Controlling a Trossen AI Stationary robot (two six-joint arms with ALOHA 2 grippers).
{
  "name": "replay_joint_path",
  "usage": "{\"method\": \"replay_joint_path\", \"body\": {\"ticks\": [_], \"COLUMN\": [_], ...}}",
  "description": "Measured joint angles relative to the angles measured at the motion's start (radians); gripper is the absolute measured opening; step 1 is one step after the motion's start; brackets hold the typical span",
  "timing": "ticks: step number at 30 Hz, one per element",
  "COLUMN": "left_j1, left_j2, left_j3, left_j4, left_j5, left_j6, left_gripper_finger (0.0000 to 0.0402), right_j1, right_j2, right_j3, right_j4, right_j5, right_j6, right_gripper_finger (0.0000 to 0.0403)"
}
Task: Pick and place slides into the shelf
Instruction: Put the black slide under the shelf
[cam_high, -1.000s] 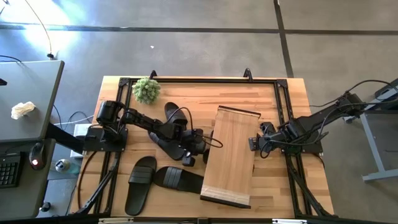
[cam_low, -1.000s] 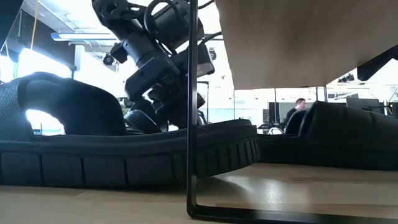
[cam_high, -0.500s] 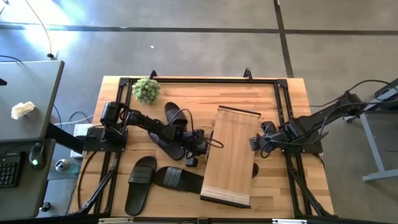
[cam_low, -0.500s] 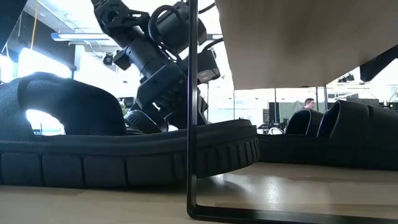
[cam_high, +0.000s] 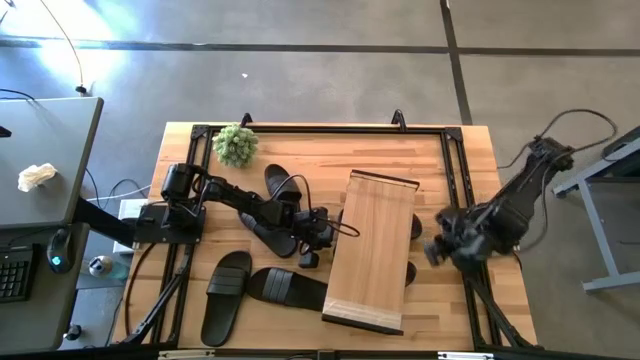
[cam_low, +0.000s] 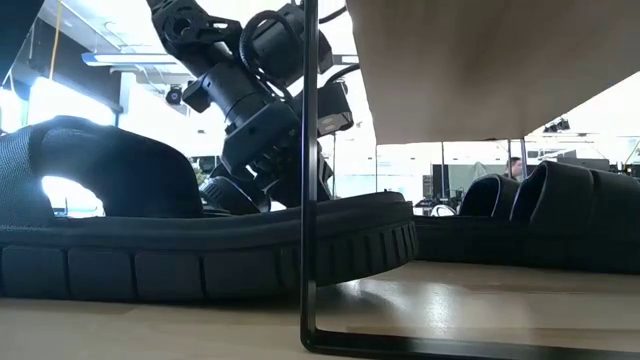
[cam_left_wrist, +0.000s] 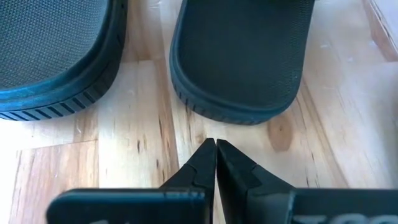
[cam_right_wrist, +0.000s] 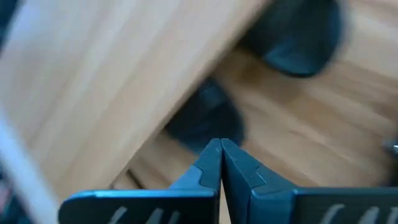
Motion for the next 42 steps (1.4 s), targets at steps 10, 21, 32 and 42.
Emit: {"method": "replay_joint_path", "body": {"ticks": [10, 21, 32, 42], "left_j1": [0.0, 0.0, 0.0, 0.0], "left_j2": [-0.001, -0.001, -0.002, -0.002], "left_j3": [0.0, 0.0, 0.0, 0.0], "left_j4": [0.002, 0.002, -0.059, -0.058], "left_j5": [0.015, 0.045, 0.046, 0.046], "left_j6": [0.0, -0.023, -0.027, -0.028], "left_gripper_finger": [0.0001, 0.0003, 0.0002, 0.0003], "right_j1": [0.256, 0.288, 0.251, 0.235], "right_j2": [0.229, 0.641, 0.802, 0.803], "right_j3": [-0.033, -0.033, -0.033, -0.033], "right_j4": [0.159, 0.452, 0.55, 0.476], "right_j5": [0.045, 0.159, 0.231, 0.248], "right_j6": [0.014, 0.097, 0.073, 0.095], "right_gripper_finger": [0.0, 0.0, 0.0, 0.0]}}
